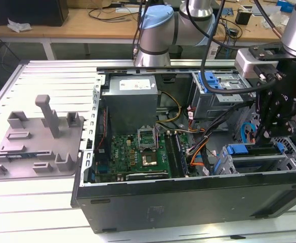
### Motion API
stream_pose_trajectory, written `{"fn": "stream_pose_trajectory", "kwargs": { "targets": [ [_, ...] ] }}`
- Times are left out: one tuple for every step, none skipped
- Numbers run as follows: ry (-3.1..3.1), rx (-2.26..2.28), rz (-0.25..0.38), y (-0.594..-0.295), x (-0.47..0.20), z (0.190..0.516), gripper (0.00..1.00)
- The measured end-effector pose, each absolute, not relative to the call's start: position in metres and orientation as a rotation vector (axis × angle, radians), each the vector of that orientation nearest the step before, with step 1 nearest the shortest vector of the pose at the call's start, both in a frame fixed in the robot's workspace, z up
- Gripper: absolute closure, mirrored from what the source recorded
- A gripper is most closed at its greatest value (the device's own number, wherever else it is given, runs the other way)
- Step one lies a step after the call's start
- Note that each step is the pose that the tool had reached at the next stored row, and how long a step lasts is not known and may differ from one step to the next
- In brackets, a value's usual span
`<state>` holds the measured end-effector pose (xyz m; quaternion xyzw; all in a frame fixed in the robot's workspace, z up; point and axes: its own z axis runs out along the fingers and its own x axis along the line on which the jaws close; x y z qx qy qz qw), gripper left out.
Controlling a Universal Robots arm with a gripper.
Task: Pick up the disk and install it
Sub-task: 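Insert the second disk wire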
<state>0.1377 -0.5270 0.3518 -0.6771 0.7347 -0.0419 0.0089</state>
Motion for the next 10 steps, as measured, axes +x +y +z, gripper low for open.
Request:
{"fn": "stream_pose_trajectory", "kwargs": {
  "targets": [
    [2.295, -2.115, -0.131, -0.5270, 0.1377, 0.3513, 0.84],
    [2.295, -2.115, -0.131, -0.5270, 0.1377, 0.3512, 0.84],
    [2.295, -2.115, -0.131, -0.5270, 0.1377, 0.3512, 0.84],
    [2.294, -2.116, -0.131, -0.5269, 0.1377, 0.3508, 0.84],
    [2.294, -2.116, -0.131, -0.5269, 0.1377, 0.3506, 0.84],
    [2.294, -2.116, -0.131, -0.5269, 0.1377, 0.3504, 0.84],
    [2.294, -2.117, -0.131, -0.5269, 0.1377, 0.3501, 0.84],
    [2.293, -2.117, -0.131, -0.5269, 0.1377, 0.3498, 0.84],
    [2.293, -2.117, -0.131, -0.5269, 0.1377, 0.3494, 0.84],
    [2.293, -2.117, -0.131, -0.5269, 0.1377, 0.3491, 0.84]
  ]
}}
